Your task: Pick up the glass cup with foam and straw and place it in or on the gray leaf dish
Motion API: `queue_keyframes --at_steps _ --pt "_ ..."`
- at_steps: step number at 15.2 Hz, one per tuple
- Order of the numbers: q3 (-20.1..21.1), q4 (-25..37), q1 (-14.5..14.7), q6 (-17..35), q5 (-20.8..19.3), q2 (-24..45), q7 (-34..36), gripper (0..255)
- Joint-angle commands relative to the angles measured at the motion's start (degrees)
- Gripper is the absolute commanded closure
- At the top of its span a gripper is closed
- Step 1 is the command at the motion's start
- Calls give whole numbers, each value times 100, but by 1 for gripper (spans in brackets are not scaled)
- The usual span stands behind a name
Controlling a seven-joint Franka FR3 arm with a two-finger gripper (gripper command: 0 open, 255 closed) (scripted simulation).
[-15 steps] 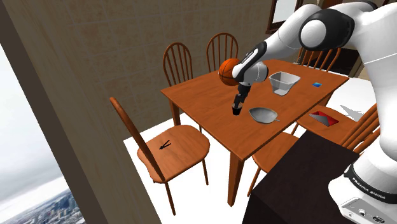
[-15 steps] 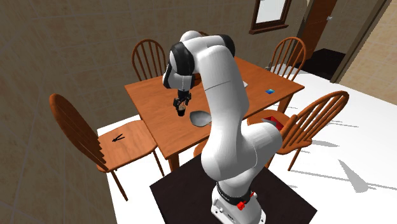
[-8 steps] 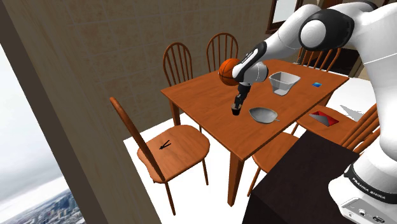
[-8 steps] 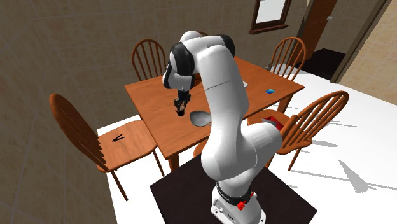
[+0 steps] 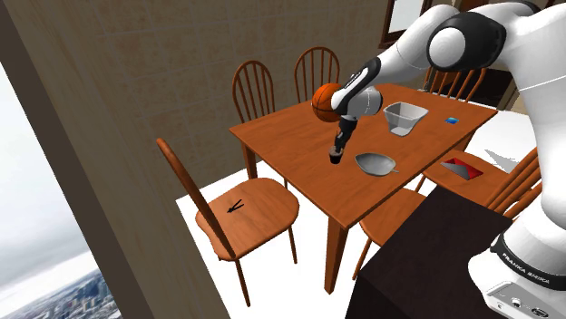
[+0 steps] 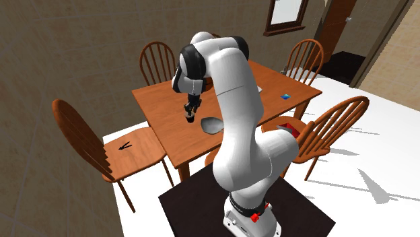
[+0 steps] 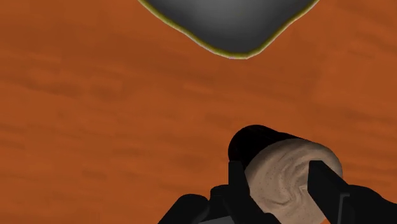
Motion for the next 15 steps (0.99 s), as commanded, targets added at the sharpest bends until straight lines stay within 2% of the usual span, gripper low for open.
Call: queue_keyframes --at_steps 1,9,10,13,15 --pt "7 -57 10 22 3 31 1 255" --pt "-87 -150 64 -248 -96 -340 91 255" --pt "-87 -150 64 -248 -96 -340 91 0" --pt "-289 -481 759 921 -864 -300 -173 0" --pt "-261 -404 735 991 -830 -153 -195 0"
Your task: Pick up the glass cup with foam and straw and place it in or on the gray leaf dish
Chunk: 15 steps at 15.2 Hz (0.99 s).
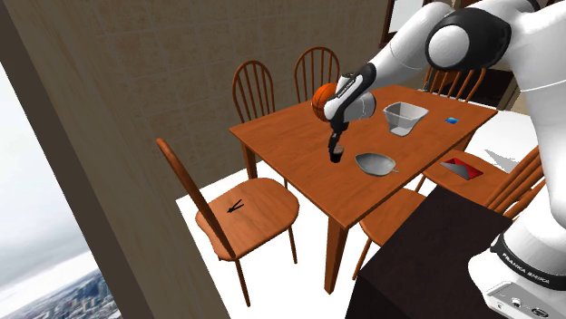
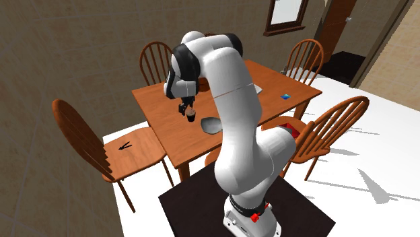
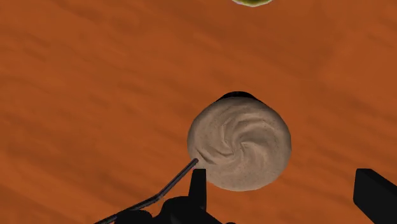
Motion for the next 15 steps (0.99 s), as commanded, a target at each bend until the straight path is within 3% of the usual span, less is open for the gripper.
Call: queue_keyframes --at_steps 1,13,14,15 --pt "6 26 28 167 -37 122 -39 0" --pt "78 228 -36 312 15 466 -72 0" --pt "80 223 -41 315 17 463 -79 255" --pt "81 237 -37 317 17 479 -71 255"
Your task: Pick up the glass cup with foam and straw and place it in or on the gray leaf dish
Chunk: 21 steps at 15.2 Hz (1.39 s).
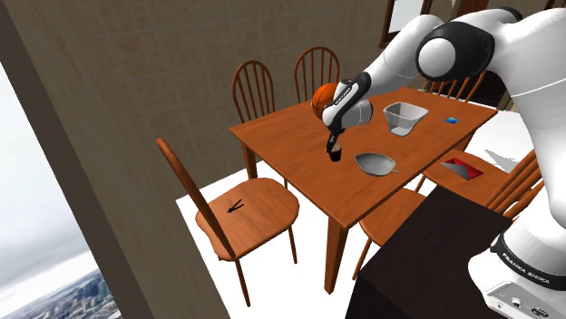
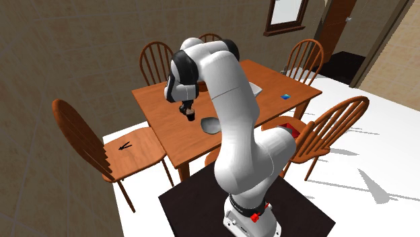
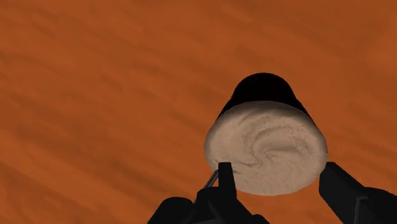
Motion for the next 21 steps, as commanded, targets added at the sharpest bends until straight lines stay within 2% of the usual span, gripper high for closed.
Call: queue_keyframes --at_steps 1,4,7,8,17,18,21 --pt "35 -38 10 -209 7 79 -1 255" --pt "58 -24 -45 -178 21 119 -52 255" --pt "15 -51 149 -144 2 132 126 255" --pt "41 -65 4 -225 -23 35 20 255" --pt "-62 -176 74 -536 -121 -396 85 255" --pt "-62 -176 74 -536 -121 -396 85 0" --pt "-171 -102 -97 -1061 -395 -465 -336 0"
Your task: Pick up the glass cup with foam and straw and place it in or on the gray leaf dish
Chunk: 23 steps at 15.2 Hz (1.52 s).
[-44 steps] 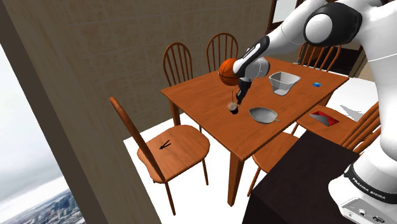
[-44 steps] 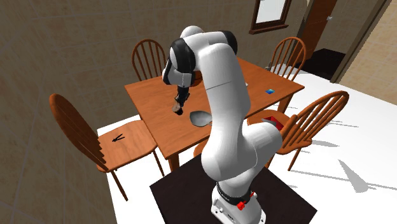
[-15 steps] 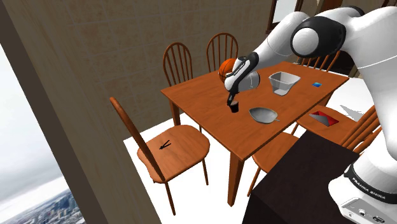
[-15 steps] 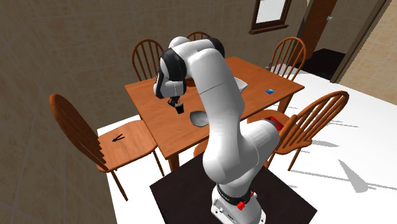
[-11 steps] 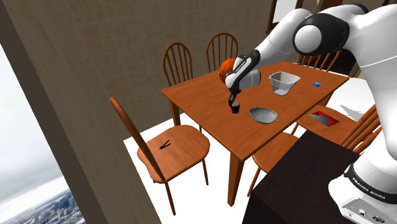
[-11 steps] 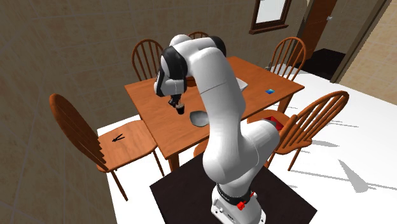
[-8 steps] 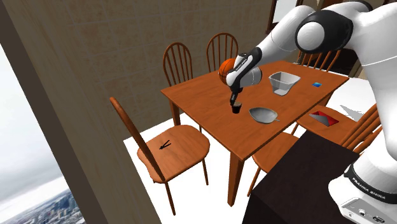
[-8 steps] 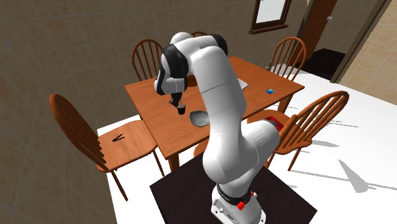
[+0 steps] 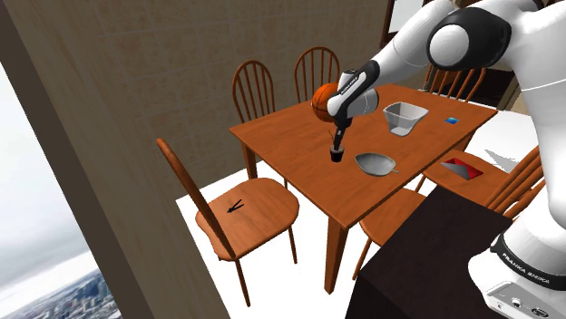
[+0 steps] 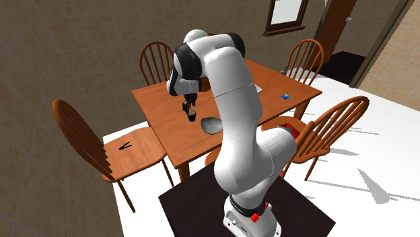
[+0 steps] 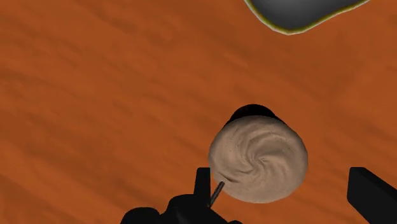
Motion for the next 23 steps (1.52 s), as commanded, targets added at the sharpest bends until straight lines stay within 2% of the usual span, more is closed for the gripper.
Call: queue_keyframes --at_steps 1,8,15,16,23 --pt "-18 49 -39 -112 -69 51 -108 0" --pt "71 262 -122 133 8 507 -155 0" --pt "71 261 -122 132 8 506 -155 0" --pt "71 261 -122 132 8 506 -155 255" --pt "71 262 -122 131 8 505 -155 255"
